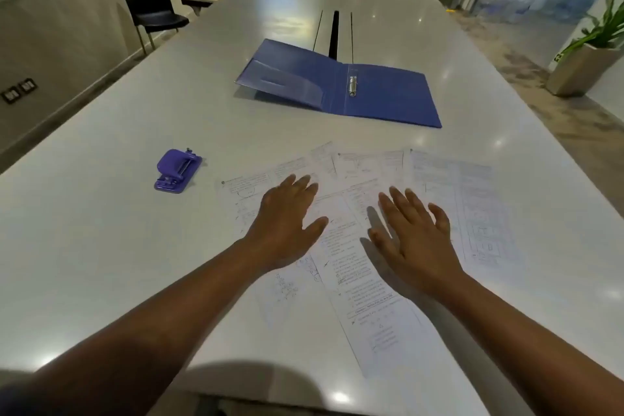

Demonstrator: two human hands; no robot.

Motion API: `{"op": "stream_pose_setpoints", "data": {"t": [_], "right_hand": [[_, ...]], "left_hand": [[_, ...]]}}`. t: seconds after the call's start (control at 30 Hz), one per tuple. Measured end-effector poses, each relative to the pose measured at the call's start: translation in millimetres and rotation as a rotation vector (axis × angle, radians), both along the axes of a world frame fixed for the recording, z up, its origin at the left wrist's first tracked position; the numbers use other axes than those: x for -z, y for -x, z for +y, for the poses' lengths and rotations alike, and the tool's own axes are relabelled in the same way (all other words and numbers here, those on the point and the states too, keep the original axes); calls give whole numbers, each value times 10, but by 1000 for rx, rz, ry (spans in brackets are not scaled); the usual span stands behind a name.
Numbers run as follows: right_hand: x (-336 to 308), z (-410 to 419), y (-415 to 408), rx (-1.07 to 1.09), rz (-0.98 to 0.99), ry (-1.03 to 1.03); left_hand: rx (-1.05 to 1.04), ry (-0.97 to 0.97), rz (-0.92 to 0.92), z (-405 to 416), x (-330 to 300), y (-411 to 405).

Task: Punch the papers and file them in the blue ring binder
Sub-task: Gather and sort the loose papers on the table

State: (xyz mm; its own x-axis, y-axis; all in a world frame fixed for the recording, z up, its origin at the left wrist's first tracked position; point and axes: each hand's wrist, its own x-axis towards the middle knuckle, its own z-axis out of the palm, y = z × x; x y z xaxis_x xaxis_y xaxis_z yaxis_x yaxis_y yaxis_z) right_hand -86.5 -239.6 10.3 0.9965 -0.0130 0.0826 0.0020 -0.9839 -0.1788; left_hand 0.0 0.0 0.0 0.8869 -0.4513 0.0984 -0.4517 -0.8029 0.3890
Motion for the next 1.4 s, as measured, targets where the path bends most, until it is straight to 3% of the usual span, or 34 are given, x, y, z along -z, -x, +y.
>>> {"op": "stream_pose_setpoints", "data": {"t": [0.17, 0.4, 0.67, 0.87, 1.13, 1.27, 1.4], "right_hand": [[51, -120, 73, 16, 99, 3], [219, -196, 111, 14, 107, -13], [266, -206, 93, 16, 96, -16], [253, -208, 107, 13, 80, -32], [219, -198, 136, 40, 49, -100], [170, -179, 165, 58, 22, -181], [112, -203, 148, 211, -53, -416]], "left_hand": [[-113, 353, 283, 144, 162, -40], [-170, 385, 401, 175, 106, -120], [-185, 351, 281, 97, -84, -158], [-338, 609, 196, 1, -101, -65], [-471, 1025, 361, -62, -66, -85], [-436, 1125, 370, -68, -100, -47], [-378, 1130, 310, -47, -224, 9]]}}
